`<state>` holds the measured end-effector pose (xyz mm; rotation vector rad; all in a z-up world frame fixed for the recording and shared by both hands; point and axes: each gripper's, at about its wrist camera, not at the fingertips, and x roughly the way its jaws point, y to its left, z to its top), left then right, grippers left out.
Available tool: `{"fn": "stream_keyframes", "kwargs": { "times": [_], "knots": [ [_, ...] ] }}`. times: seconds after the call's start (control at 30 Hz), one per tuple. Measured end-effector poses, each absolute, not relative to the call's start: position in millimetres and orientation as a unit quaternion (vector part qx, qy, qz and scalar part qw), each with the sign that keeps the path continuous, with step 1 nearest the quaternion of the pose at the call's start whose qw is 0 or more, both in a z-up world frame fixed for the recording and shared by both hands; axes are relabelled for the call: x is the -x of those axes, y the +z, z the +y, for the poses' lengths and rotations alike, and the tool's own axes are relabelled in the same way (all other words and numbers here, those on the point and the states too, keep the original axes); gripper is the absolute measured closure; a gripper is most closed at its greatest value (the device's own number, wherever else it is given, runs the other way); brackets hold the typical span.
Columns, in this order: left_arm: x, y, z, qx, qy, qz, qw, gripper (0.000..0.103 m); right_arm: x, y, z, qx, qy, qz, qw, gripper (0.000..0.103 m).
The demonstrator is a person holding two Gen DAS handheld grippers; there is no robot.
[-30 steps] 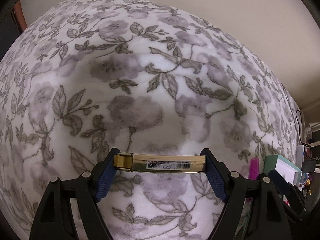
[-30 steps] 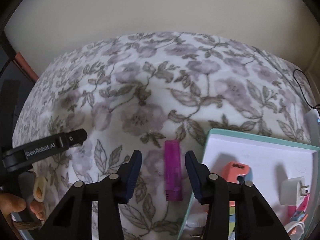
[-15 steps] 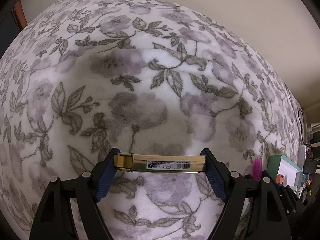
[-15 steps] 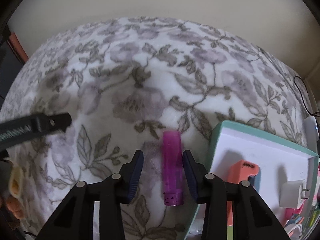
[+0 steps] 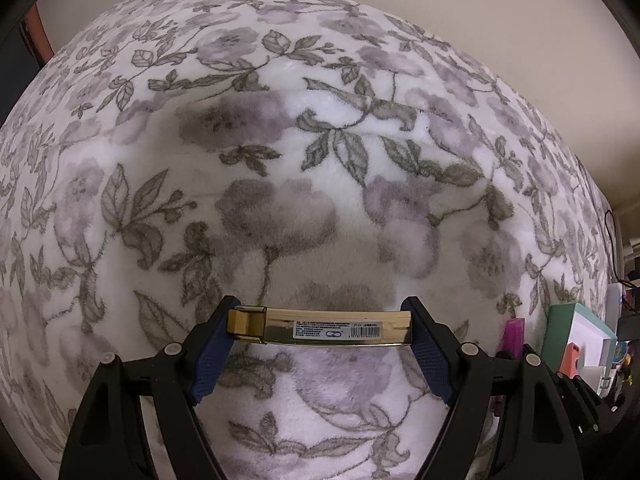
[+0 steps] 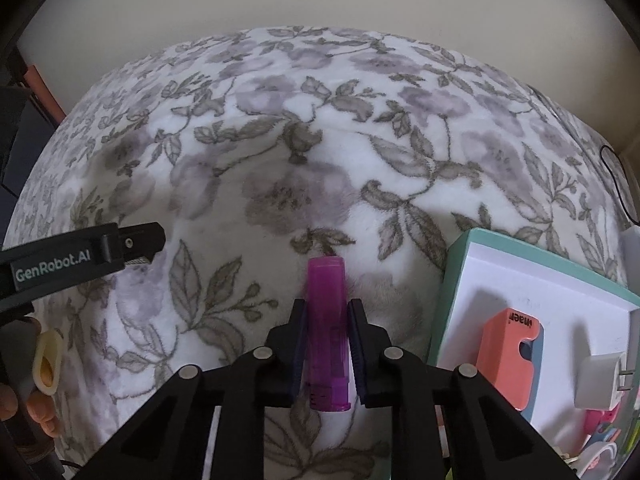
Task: Organize rigid objects
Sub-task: 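Carry the gold harmonica and purple lighter over the tray with both tools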
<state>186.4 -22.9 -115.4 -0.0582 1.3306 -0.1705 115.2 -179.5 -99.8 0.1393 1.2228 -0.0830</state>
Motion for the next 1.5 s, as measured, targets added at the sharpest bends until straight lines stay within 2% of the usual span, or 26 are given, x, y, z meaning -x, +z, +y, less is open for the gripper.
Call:
{"fn": "stream_keyframes", "kwargs": {
  "times": [0.5, 1.03, 1.5],
  "knots": [
    [-185, -108, -28, 0.025, -0.08, 0.606, 0.791, 0.021, -105, -83, -195, -0.125, -0.034, 0.556, 0.821, 0.082],
    [-156, -49, -35, 0.019, -0.1, 0.56, 0.822, 0.021, -76, -42, -206, -0.14, -0.041, 0.524, 0.839, 0.082],
    [-99, -7, -62, -0.011, -0.133, 0.515, 0.847, 0.021, -21, -3, -227, -0.174, -0.059, 0.494, 0.85, 0.082]
  ]
}}
